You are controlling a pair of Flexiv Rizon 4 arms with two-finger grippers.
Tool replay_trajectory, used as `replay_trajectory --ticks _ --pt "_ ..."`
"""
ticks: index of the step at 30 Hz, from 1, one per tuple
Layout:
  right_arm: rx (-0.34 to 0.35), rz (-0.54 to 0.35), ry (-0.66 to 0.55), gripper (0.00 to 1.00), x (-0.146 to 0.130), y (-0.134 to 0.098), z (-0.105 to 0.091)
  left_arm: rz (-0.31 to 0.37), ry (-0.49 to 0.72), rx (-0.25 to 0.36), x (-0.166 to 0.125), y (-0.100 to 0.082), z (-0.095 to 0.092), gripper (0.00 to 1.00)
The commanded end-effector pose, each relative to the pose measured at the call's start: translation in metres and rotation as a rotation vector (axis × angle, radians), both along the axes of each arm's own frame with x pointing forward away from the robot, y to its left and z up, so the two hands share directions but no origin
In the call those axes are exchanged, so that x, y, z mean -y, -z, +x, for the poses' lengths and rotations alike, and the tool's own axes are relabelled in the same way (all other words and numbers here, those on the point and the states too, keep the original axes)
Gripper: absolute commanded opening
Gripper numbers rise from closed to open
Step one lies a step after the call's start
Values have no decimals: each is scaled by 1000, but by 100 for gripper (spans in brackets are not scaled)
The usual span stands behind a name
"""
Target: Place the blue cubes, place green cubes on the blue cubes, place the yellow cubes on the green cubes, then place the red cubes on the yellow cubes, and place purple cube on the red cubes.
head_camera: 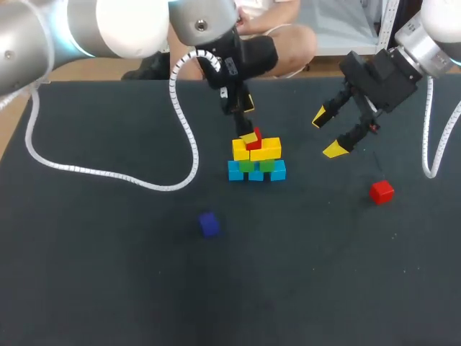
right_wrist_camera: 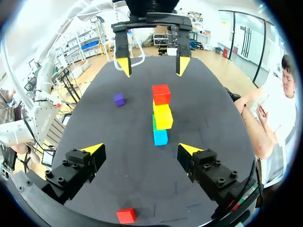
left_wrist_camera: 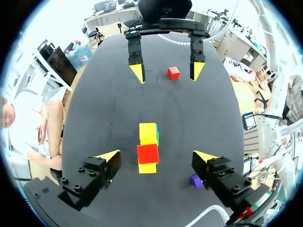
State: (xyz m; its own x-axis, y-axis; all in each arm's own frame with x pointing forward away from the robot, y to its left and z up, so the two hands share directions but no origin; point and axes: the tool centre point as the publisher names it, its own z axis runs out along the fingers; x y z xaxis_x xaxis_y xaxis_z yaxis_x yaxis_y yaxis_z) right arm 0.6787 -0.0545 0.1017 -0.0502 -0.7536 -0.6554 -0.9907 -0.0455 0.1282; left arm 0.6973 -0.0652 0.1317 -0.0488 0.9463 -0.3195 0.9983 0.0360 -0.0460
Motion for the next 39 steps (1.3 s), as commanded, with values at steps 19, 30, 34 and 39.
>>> replay_trajectory --ticks 19,30,34,39 --pt "0 2 0 100 0 0 0 -223 -129 129 -36 4 -32 100" --pt "0 2 0 100 0 0 0 -371 -69 159 -48 18 -22 100" --pt "0 2 0 100 0 0 0 -385 -40 144 -47 20 -16 100" --pt "0 2 0 100 0 0 0 -409 -18 141 -48 21 -11 100"
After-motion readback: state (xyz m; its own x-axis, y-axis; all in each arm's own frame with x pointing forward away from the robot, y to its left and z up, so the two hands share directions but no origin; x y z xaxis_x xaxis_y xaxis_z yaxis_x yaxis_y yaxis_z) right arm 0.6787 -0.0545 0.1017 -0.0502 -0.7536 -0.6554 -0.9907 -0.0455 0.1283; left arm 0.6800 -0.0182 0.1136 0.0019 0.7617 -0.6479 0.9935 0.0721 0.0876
